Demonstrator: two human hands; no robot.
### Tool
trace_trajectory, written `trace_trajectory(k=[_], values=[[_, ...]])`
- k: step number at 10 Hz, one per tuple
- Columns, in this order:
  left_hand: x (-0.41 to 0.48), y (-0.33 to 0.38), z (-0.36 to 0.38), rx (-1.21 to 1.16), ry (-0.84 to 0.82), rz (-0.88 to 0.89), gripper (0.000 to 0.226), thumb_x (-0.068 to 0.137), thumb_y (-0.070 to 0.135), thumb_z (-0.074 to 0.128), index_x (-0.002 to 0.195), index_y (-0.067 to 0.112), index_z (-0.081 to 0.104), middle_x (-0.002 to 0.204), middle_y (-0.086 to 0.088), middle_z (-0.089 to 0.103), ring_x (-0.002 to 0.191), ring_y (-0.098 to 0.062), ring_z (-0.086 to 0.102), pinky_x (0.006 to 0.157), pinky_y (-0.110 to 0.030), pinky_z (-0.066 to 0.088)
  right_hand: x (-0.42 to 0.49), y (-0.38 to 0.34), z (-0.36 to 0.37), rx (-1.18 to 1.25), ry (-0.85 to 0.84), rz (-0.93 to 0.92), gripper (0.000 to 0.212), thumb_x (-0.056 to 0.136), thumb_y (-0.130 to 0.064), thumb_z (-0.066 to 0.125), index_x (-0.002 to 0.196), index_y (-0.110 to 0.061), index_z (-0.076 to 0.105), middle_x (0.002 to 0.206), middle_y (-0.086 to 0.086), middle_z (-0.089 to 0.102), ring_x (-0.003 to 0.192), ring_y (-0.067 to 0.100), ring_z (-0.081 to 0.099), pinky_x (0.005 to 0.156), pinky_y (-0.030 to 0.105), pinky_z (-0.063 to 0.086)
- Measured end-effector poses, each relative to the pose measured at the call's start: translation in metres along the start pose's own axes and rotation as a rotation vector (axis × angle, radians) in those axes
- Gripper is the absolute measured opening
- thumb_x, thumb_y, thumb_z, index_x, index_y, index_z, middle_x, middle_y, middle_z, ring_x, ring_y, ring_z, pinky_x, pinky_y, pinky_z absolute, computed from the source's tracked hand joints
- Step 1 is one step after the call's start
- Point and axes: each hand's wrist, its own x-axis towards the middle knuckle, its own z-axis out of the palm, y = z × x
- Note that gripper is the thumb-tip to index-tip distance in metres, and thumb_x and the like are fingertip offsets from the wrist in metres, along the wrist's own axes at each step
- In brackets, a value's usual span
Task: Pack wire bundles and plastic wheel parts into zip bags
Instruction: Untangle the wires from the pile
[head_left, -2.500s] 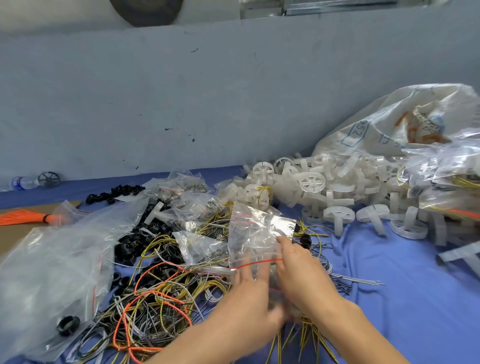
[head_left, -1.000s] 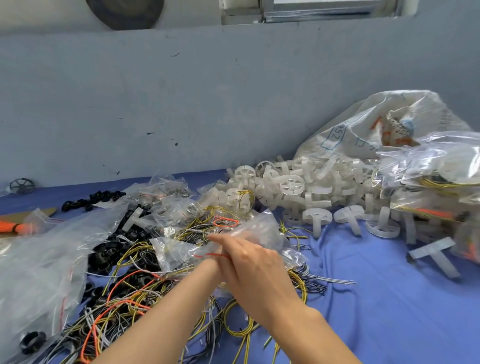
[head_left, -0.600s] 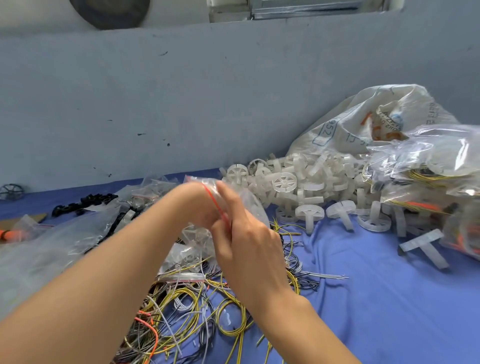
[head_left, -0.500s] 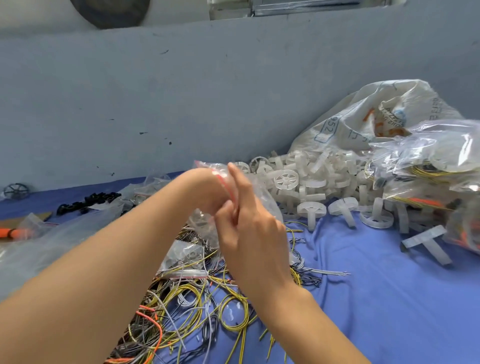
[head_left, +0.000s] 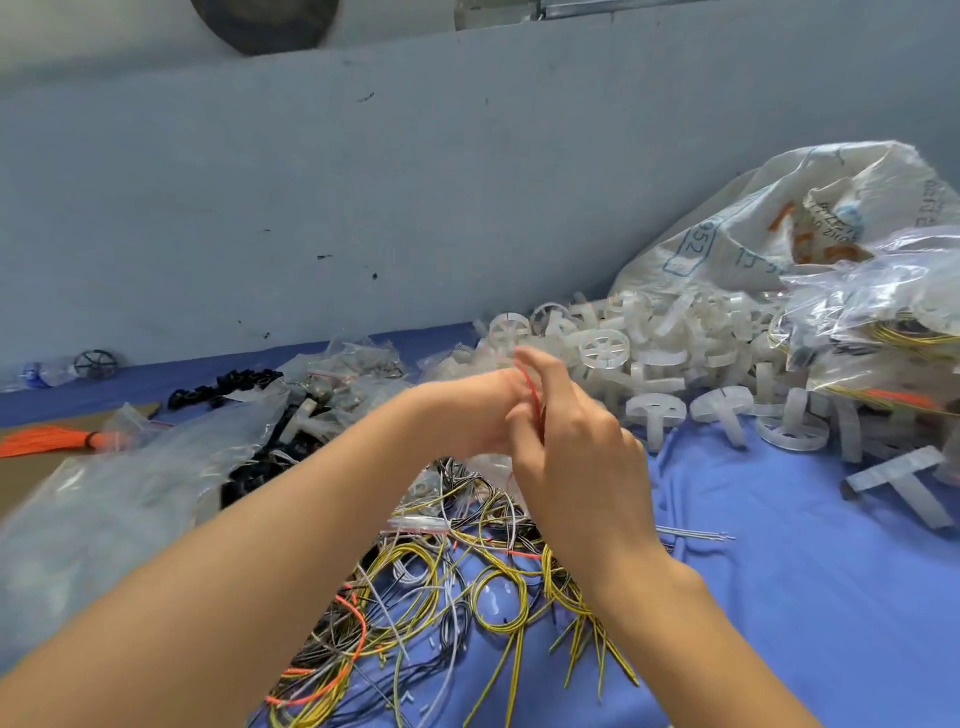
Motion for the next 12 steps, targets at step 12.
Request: trace_trajectory(k=[12], values=[[-0.087,-0.160,0.031,1.084,0.218,0.366,0.022,0.097,0.039,0.041,0.106,0.024,0.055,0.107,0.003,0.047,0.103,-0.019,0.044,0.088,-0.033,0.037,-0.025,0.020,0.043,0.062,-0.329,0.151,0.032,0.094,-0.022,0.044,0.122,-0.031,0.057,0.060,-0.004,0.051,0.067,0.031,0.054,0.062,0.043,0.044]])
